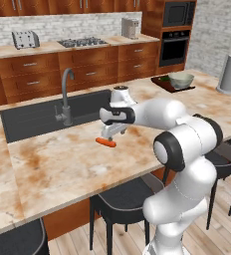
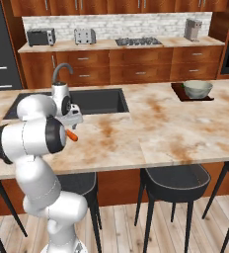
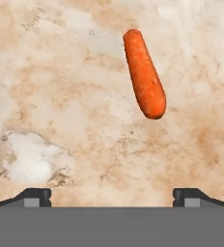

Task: Place the two vegetables and bowl onto the tray for setting up a vegetable dip station.

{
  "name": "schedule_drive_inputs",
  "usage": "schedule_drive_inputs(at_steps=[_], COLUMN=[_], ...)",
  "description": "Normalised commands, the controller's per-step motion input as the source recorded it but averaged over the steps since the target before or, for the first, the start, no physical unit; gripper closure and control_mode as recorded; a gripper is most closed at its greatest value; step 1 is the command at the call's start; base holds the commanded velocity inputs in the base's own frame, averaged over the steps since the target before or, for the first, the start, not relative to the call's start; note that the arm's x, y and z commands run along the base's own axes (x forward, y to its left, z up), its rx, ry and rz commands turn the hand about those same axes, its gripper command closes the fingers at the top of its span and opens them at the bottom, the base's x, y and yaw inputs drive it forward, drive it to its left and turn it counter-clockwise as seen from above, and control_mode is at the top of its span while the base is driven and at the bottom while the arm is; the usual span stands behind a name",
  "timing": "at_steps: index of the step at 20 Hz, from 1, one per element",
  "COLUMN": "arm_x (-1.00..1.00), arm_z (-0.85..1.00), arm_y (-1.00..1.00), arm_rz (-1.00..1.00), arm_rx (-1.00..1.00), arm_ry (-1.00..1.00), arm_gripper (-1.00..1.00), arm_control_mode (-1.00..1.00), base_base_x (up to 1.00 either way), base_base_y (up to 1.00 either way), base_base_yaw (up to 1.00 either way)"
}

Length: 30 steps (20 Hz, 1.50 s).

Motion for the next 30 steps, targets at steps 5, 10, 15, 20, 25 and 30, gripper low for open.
schedule_drive_inputs(at_steps=[5,10,15,20,25,30], arm_x=[0.36,0.27,0.32,0.32,0.31,0.28], arm_z=[-0.28,-0.33,-0.32,-0.28,-0.25,-0.24], arm_y=[0.15,0.10,0.07,0.01,0.01,0.03], arm_rz=[0.09,0.06,0.02,0.00,0.00,0.00], arm_rx=[-0.14,-0.03,-0.01,0.00,0.00,0.00], arm_ry=[0.00,0.00,0.00,0.00,0.00,0.00], arm_gripper=[-1.00,-1.00,-1.00,-1.00,-1.00,-1.00], arm_control_mode=[-1.00,-1.00,-1.00,-1.00,-1.00,-1.00], base_base_x=[0.00,0.00,0.00,0.00,0.00,0.00], base_base_y=[0.00,0.00,0.00,0.00,0.00,0.00], base_base_yaw=[0.00,0.00,0.00,0.00,0.00,0.00])
